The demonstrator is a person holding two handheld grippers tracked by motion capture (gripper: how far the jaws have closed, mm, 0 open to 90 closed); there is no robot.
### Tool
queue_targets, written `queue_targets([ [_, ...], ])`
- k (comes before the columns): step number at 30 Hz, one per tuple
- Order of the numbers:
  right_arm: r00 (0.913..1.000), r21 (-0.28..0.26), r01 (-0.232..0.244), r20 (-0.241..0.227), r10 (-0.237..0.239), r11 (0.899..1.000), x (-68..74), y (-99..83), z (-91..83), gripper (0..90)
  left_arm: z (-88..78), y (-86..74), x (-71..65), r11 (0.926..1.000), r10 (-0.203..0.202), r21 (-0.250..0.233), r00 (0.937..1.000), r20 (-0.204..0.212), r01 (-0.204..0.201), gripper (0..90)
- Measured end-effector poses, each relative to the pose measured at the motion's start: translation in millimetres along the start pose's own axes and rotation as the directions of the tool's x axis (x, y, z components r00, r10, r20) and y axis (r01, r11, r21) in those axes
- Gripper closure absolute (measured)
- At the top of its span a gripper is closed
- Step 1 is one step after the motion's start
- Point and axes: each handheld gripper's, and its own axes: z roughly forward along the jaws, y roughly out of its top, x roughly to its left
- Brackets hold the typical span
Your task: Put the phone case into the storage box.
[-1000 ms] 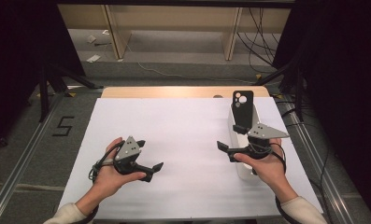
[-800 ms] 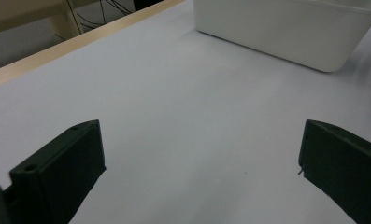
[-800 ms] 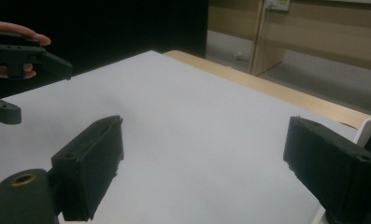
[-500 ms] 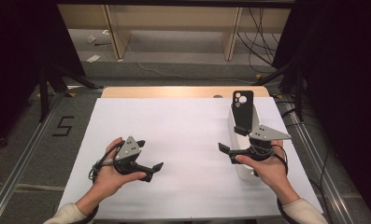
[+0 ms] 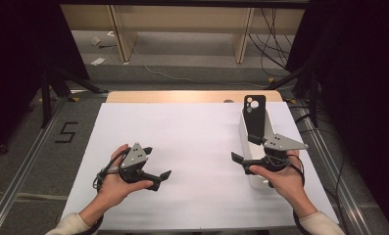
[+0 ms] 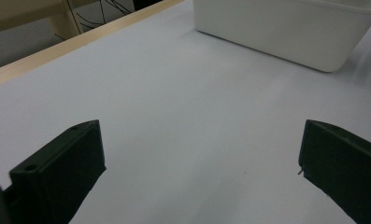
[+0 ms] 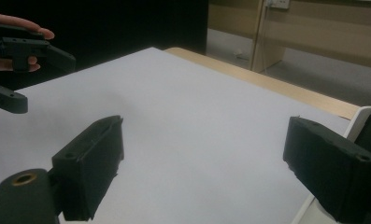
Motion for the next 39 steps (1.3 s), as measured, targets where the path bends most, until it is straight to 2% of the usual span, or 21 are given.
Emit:
queue_targets([
  [39,0.9999,-0.006,-0.003,0.012,0.003,1.000,-0.8,-9.4,-10.2,13.5,-0.2,-0.3,0.7,1.0000,0.000,-0.001,1.0000,-0.001,0.000,0.0],
])
